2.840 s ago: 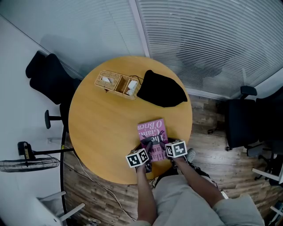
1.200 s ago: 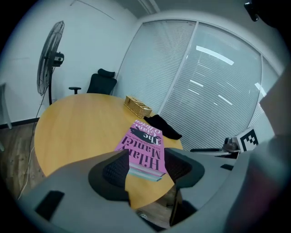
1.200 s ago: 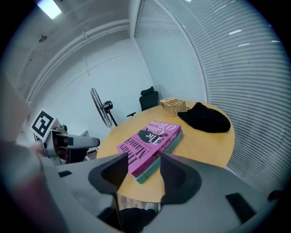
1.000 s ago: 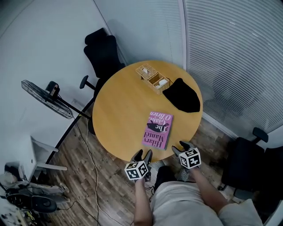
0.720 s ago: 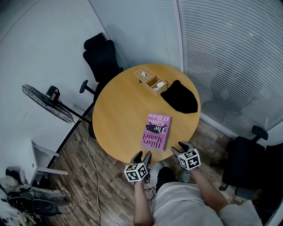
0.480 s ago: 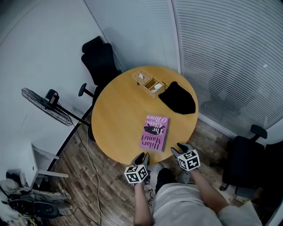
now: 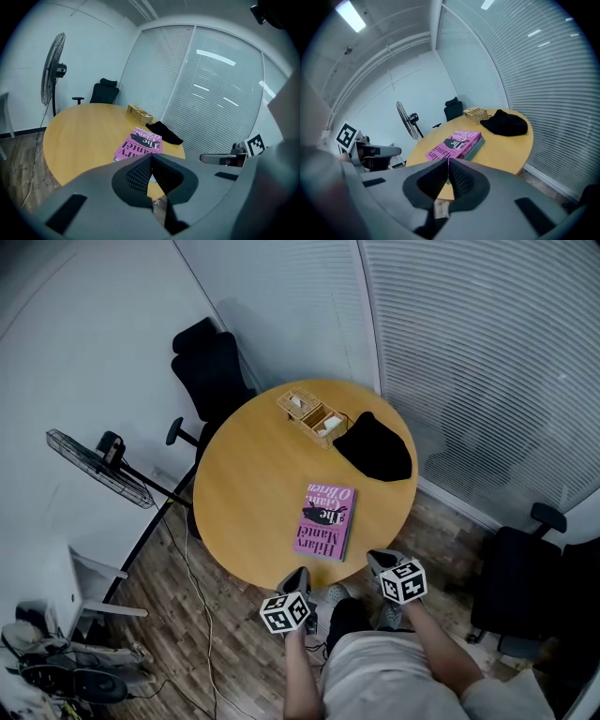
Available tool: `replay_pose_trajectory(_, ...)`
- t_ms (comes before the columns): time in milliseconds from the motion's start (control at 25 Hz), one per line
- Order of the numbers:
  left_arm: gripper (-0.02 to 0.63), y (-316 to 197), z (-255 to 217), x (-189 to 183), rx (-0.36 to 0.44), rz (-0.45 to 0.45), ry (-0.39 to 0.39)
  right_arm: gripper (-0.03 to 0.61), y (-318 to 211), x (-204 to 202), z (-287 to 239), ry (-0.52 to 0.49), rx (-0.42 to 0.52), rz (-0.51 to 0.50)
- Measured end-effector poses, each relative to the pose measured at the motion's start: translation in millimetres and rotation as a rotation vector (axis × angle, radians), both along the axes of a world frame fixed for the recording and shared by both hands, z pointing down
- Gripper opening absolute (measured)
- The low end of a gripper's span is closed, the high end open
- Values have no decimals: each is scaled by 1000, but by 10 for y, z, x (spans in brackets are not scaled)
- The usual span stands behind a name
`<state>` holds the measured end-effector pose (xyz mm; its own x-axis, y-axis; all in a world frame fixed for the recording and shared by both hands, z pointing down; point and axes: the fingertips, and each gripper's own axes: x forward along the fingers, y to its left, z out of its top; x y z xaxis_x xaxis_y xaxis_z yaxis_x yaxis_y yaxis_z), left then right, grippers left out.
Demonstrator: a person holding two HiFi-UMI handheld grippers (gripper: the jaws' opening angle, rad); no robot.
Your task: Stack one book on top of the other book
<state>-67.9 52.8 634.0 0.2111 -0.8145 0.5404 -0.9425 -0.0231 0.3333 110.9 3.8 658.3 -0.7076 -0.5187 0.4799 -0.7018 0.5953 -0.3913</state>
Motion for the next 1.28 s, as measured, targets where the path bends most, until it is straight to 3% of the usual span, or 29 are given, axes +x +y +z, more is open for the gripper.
replay_pose_trajectory(560, 28, -26, -46, 127, 57, 67, 12, 25, -36, -15, 12, 5, 11, -17)
replay_pose_trajectory(1280, 28, -52, -58, -1, 64, 60, -27, 21, -102, -172, -32, -11, 25, -60)
